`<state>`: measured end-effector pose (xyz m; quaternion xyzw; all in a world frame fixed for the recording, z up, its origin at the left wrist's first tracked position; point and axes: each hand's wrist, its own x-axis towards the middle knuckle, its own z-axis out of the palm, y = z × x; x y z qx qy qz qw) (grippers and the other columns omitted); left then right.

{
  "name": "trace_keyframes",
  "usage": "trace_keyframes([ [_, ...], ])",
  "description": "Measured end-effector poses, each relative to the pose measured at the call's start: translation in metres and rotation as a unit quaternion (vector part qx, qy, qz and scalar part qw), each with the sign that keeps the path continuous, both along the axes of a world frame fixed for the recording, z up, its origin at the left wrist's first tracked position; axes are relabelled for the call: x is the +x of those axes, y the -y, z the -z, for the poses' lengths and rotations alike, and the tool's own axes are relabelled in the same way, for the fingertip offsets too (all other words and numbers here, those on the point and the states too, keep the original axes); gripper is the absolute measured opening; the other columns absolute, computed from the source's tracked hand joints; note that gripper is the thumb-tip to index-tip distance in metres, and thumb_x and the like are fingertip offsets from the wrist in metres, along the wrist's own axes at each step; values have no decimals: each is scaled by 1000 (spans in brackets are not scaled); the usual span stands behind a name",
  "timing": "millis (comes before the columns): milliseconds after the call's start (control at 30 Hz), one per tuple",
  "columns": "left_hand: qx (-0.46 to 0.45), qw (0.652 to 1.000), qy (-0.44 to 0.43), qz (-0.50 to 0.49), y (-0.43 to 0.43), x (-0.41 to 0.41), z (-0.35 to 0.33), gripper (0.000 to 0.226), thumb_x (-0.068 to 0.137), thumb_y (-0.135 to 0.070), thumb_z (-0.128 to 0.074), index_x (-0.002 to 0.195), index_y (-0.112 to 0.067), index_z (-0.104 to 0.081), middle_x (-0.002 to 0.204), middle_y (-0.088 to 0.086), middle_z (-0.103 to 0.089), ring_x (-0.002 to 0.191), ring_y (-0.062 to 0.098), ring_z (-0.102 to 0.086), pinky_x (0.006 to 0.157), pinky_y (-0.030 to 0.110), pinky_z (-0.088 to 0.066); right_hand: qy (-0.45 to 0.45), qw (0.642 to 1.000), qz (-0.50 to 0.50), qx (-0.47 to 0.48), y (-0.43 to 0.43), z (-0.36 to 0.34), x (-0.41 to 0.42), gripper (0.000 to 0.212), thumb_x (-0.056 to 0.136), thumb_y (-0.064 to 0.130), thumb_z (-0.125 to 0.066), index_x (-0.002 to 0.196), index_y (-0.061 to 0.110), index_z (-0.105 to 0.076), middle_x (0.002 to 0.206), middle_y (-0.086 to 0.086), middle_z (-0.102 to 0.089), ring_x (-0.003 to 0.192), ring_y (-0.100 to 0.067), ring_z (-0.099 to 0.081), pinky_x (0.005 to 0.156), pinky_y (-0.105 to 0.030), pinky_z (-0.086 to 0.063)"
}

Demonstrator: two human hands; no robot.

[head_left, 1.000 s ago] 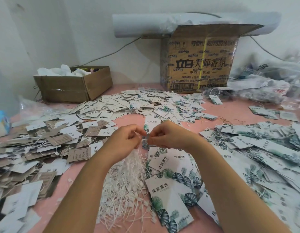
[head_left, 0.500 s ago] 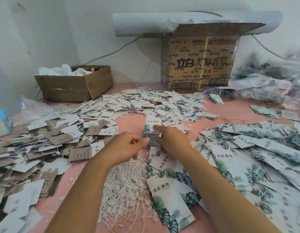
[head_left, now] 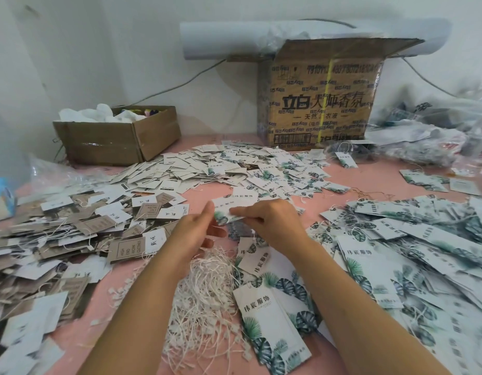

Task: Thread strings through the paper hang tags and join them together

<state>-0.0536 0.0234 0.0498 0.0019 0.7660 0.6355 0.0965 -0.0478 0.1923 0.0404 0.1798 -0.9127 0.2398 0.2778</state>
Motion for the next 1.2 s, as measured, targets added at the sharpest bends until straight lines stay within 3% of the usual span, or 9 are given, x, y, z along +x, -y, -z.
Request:
trace_keyframes([
  [100, 31, 999, 0, -35, 4, -3, 3, 21, 94, -26, -55, 86, -10, -64, 67, 1, -66, 53, 12, -46, 42, 20, -35, 32, 999, -14, 8, 3, 2, 1, 28, 90, 22, -60, 116, 29, -65, 77, 3, -72, 50, 0, -52, 63, -30, -53],
  [167, -10, 998, -34, -49, 4, -3, 4, 16, 92, -16, -57, 79, -11, -63, 67, 2, -60, 53, 12, -45, 44, 19, -34, 76, 995, 53, 44, 3, 5, -2, 33, 94, 27, -53, 126, 33, -56, 82, 1, -70, 64, -10, -60, 68, -30, -52],
  [233, -39, 997, -54, -47, 3, -3, 6, 16, 92, -16, -57, 77, -12, -63, 67, 2, -58, 53, 13, -45, 48, 21, -35, 128, 976, 155, 80, -3, 6, -7, 33, 93, 36, -51, 126, 28, -52, 95, -1, -68, 86, -19, -62, 73, -30, -49],
  [333, -55, 996, -64, -36, 2, -3, 7, 16, 92, -17, -57, 78, -12, -64, 67, 2, -59, 51, 12, -44, 47, 21, -36, 171, 951, 240, 94, -10, 9, -12, 39, 90, 50, -50, 112, 17, -51, 102, -2, -64, 93, -22, -57, 68, -30, -36],
  [533, -62, 996, -67, -12, 2, -3, 8, 17, 92, -18, -58, 77, -13, -66, 64, -2, -60, 48, 9, -44, 42, 17, -36, 197, 949, 214, 120, -10, 11, -10, 48, 91, 46, -51, 132, 23, -41, 114, -3, -64, 103, -23, -59, 69, -30, -36],
  [767, -64, 996, -61, -2, 1, -3, 7, 17, 92, -18, -58, 77, -15, -65, 65, -2, -61, 51, 11, -45, 50, 22, -37, 210, 948, 215, 108, -10, 10, -10, 41, 90, 46, -52, 121, 20, -52, 109, -3, -64, 100, -22, -59, 70, -30, -39],
  [867, -79, 995, -63, 7, 1, -3, 8, 17, 92, -20, -58, 78, -16, -65, 66, -1, -61, 49, 8, -46, 47, 20, -36, 204, 938, 257, 110, -10, 13, -13, 36, 92, 47, -48, 106, 15, -55, 95, -2, -63, 84, -21, -55, 67, -30, -37],
  [1000, -81, 994, -65, 15, 2, -3, 8, 19, 92, -19, -58, 75, -15, -65, 66, -1, -62, 49, 9, -46, 51, 22, -37, 170, 923, 324, 120, -16, 19, -16, 21, 96, 29, -47, 101, 11, -57, 80, -1, -51, 81, -23, -56, 71, -31, -43],
  [1200, -81, 995, -61, 21, 1, -2, 8, 19, 92, -18, -58, 75, -15, -65, 67, -1, -62, 51, 10, -44, 51, 23, -37, 200, 922, 313, 106, -26, 19, -15, 51, 92, 51, -43, 128, 15, -47, 117, -13, -55, 109, -30, -48, 91, -41, -40],
])
